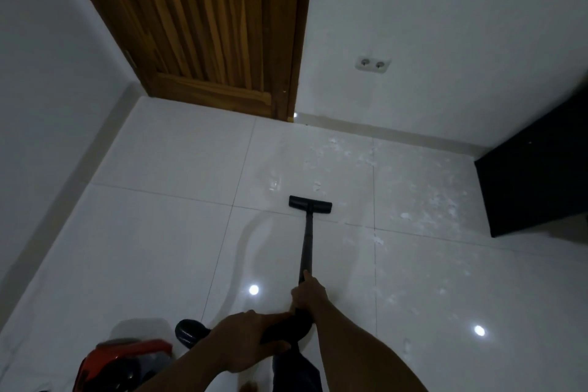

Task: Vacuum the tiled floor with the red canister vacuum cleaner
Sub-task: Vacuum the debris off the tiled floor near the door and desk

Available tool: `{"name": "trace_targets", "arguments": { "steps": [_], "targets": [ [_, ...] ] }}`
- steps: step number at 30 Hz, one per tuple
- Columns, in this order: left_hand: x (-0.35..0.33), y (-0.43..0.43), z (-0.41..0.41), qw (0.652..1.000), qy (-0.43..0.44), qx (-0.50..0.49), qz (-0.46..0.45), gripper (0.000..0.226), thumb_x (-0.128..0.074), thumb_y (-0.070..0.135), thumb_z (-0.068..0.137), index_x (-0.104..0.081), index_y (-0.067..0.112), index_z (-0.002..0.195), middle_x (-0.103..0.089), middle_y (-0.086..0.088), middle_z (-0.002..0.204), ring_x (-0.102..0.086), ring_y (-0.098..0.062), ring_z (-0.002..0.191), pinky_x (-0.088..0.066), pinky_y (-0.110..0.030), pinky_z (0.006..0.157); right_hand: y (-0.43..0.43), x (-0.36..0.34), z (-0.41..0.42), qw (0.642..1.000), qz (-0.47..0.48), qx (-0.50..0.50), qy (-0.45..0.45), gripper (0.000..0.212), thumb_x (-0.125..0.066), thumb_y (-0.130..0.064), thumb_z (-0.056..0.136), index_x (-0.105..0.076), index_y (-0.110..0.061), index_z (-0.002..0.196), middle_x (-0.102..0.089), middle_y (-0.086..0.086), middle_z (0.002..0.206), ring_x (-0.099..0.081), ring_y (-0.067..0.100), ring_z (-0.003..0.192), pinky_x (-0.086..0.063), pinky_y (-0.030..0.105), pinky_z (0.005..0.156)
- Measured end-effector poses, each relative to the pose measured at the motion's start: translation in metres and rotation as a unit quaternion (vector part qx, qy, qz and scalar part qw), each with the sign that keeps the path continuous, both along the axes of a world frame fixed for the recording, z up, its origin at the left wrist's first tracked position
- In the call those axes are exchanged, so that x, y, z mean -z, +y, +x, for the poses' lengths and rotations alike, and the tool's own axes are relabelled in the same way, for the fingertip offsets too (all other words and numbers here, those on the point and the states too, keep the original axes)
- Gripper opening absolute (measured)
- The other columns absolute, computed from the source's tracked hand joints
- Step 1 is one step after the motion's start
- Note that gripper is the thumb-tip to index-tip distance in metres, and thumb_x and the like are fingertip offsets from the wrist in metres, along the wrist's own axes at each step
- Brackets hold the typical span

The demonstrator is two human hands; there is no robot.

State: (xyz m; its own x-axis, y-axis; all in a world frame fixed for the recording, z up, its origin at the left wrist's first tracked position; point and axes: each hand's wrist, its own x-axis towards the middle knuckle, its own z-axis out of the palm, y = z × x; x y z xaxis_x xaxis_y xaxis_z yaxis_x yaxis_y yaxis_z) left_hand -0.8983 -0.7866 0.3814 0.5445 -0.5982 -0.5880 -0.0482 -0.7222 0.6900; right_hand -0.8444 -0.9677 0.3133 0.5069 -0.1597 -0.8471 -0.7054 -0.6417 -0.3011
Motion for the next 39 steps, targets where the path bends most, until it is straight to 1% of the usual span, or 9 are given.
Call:
{"name": "trace_targets", "arguments": {
  "steps": [16, 18, 20, 24, 26, 29, 31, 34, 39],
  "targets": [
    [0.007, -0.041, 0.134, 0.998, -0.007, -0.064, -0.003, 0.048, -0.047, 0.071, 0.092, -0.031, 0.069, 0.137, -0.064, 0.017, 0.129, -0.062, -0.001, 0.112, -0.046, -0.023, 0.101, -0.027, -0.007, 0.156, 0.995, 0.015, -0.093, -0.014, 0.07, -0.05, -0.017, 0.093, -0.019, -0.023, 0.155, -0.046, 0.012, 0.143, -0.054, 0.027, 0.121, -0.046, 0.026, 0.083],
    [0.022, -0.03, 0.149, 0.998, -0.019, -0.055, 0.033, 0.05, -0.041, 0.077, 0.09, -0.023, 0.069, 0.136, -0.041, -0.003, 0.155, -0.043, -0.027, 0.139, -0.019, -0.037, 0.122, -0.017, -0.006, 0.176, 0.996, 0.017, -0.087, -0.013, 0.071, -0.05, -0.017, 0.092, -0.018, -0.023, 0.155, -0.048, 0.012, 0.142, -0.056, 0.027, 0.119, -0.045, 0.026, 0.081],
    [0.04, -0.015, 0.168, 0.997, -0.018, -0.064, 0.04, 0.056, -0.037, 0.084, 0.086, -0.02, 0.071, 0.137, -0.015, -0.024, 0.162, -0.021, -0.031, 0.149, 0.011, -0.013, 0.11, -0.006, -0.004, 0.197, 0.998, 0.018, -0.064, -0.008, 0.073, -0.049, -0.015, 0.092, -0.015, -0.024, 0.156, -0.049, 0.013, 0.141, -0.057, 0.027, 0.117, -0.045, 0.025, 0.078],
    [0.065, 0.013, 0.211, 0.999, 0.009, -0.038, 0.031, 0.078, -0.037, 0.091, 0.079, 0.01, 0.072, 0.138, 0.013, -0.017, 0.163, -0.024, -0.035, 0.149, -0.028, -0.047, 0.12, 0.016, -0.004, 0.236, 0.999, 0.023, -0.037, -0.001, 0.073, -0.049, -0.015, 0.095, -0.01, -0.023, 0.157, -0.046, 0.013, 0.145, -0.055, 0.026, 0.12, -0.042, 0.023, 0.08],
    [0.065, 0.026, 0.232, 0.998, 0.006, -0.052, 0.038, 0.096, -0.036, 0.095, 0.074, 0.02, 0.061, 0.143, 0.009, -0.01, 0.166, -0.022, -0.023, 0.151, -0.03, -0.041, 0.12, 0.025, 0.0, 0.257, 0.999, 0.027, -0.034, -0.001, 0.073, -0.049, -0.017, 0.096, -0.009, -0.022, 0.157, -0.044, 0.012, 0.147, -0.054, 0.026, 0.122, -0.041, 0.022, 0.08],
    [0.056, 0.047, 0.272, 0.994, 0.018, -0.097, 0.045, 0.127, -0.034, 0.101, 0.064, -0.004, 0.024, 0.16, -0.032, 0.011, 0.159, -0.039, 0.017, 0.127, -0.032, -0.006, 0.105, 0.046, 0.005, 0.295, 0.999, 0.028, -0.028, 0.0, 0.074, -0.049, -0.015, 0.096, -0.008, -0.023, 0.158, -0.046, 0.013, 0.145, -0.056, 0.025, 0.118, -0.043, 0.023, 0.078],
    [0.038, 0.058, 0.301, 0.995, 0.03, -0.089, 0.015, 0.105, -0.033, 0.099, 0.066, -0.027, 0.042, 0.154, -0.059, 0.022, 0.126, -0.05, 0.023, 0.1, -0.039, -0.002, 0.09, 0.062, 0.006, 0.32, 0.999, 0.03, -0.015, 0.0, 0.074, -0.048, -0.015, 0.096, -0.008, -0.025, 0.157, -0.046, 0.013, 0.144, -0.057, 0.025, 0.116, -0.043, 0.023, 0.077],
    [0.028, 0.071, 0.332, 0.997, 0.021, -0.074, -0.004, 0.05, -0.038, 0.088, 0.078, -0.019, 0.084, 0.124, -0.058, 0.027, 0.122, -0.056, 0.009, 0.109, -0.042, -0.011, 0.097, 0.079, 0.002, 0.348, 1.0, 0.029, 0.002, -0.006, 0.072, -0.047, -0.015, 0.097, -0.01, -0.025, 0.157, -0.045, 0.013, 0.146, -0.056, 0.025, 0.117, -0.043, 0.023, 0.077],
    [0.014, 0.091, 0.376, 0.997, 0.019, -0.069, 0.009, 0.056, -0.023, 0.096, 0.068, -0.013, 0.082, 0.121, -0.063, 0.019, 0.13, -0.058, 0.008, 0.106, -0.041, -0.003, 0.086, 0.099, 0.001, 0.395, 1.0, 0.019, 0.011, -0.011, 0.072, -0.048, -0.017, 0.096, -0.011, -0.025, 0.157, -0.046, 0.013, 0.144, -0.056, 0.027, 0.117, -0.045, 0.025, 0.08]
  ]
}}
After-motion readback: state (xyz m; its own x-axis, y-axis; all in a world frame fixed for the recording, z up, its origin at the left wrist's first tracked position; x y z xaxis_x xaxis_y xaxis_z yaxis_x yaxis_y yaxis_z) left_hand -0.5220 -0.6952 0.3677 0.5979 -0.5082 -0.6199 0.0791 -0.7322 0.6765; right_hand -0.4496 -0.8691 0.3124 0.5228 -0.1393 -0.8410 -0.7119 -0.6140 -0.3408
